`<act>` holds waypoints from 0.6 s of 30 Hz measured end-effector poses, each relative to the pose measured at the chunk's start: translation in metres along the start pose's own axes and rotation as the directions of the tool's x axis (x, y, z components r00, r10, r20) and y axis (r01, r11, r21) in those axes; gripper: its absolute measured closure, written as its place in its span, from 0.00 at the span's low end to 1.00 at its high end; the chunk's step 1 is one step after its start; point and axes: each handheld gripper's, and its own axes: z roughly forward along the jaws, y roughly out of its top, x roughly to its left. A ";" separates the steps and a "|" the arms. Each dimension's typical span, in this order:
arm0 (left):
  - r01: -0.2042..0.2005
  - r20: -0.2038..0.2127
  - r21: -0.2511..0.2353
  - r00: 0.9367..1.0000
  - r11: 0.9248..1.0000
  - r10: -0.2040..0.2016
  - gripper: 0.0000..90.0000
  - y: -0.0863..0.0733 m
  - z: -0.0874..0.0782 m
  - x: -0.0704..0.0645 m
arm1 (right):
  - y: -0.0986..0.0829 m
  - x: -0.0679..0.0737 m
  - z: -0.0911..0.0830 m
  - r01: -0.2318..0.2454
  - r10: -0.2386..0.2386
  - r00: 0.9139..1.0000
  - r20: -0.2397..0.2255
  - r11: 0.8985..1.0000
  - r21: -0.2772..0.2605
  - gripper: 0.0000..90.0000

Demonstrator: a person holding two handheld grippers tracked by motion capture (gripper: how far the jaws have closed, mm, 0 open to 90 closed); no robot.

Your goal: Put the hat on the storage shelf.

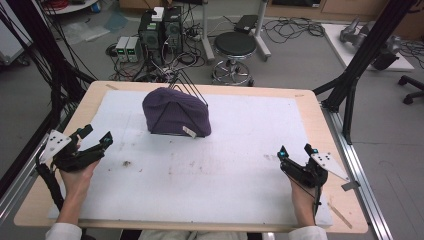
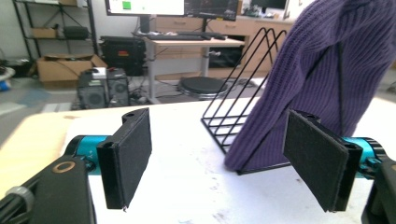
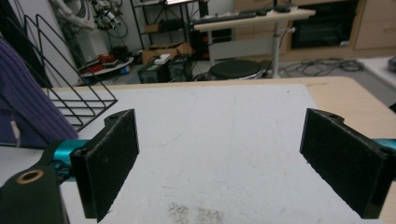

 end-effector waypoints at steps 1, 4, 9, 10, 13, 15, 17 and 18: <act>0.025 0.009 -0.002 1.000 1.000 -0.025 0.27 -0.007 -0.001 0.001 | 0.000 0.000 -0.001 0.009 -0.009 1.000 0.009 1.000 0.008 0.12; 0.006 -0.008 0.011 1.000 1.000 -0.005 0.27 -0.015 -0.001 0.001 | -0.001 0.002 -0.004 0.005 -0.005 0.999 0.032 1.000 -0.004 0.12; 0.014 -0.004 0.038 1.000 0.999 -0.014 0.27 -0.025 -0.001 -0.001 | -0.001 0.007 -0.007 0.006 -0.006 0.999 0.039 1.000 0.001 0.12; 0.013 -0.003 0.037 1.000 0.999 -0.013 0.27 -0.025 -0.001 -0.003 | -0.001 0.007 -0.007 0.016 -0.016 0.999 0.041 1.000 0.006 0.12; 0.012 0.004 0.027 1.000 1.000 -0.012 0.27 -0.025 -0.001 -0.006 | -0.002 0.007 -0.006 0.016 -0.016 0.999 0.039 1.000 0.006 0.12; 0.008 0.012 0.034 1.000 0.999 -0.009 0.27 -0.025 0.000 -0.007 | -0.002 0.007 -0.005 0.012 -0.012 0.999 0.039 1.000 0.012 0.12; 0.009 0.013 0.036 1.000 0.999 -0.009 0.27 -0.026 0.000 -0.007 | -0.002 0.006 -0.005 0.002 -0.003 0.999 0.037 1.000 0.016 0.12; 0.009 0.013 0.038 1.000 0.999 -0.010 0.27 -0.026 0.000 -0.007 | -0.002 0.006 -0.005 0.002 -0.002 0.999 0.035 1.000 0.018 0.12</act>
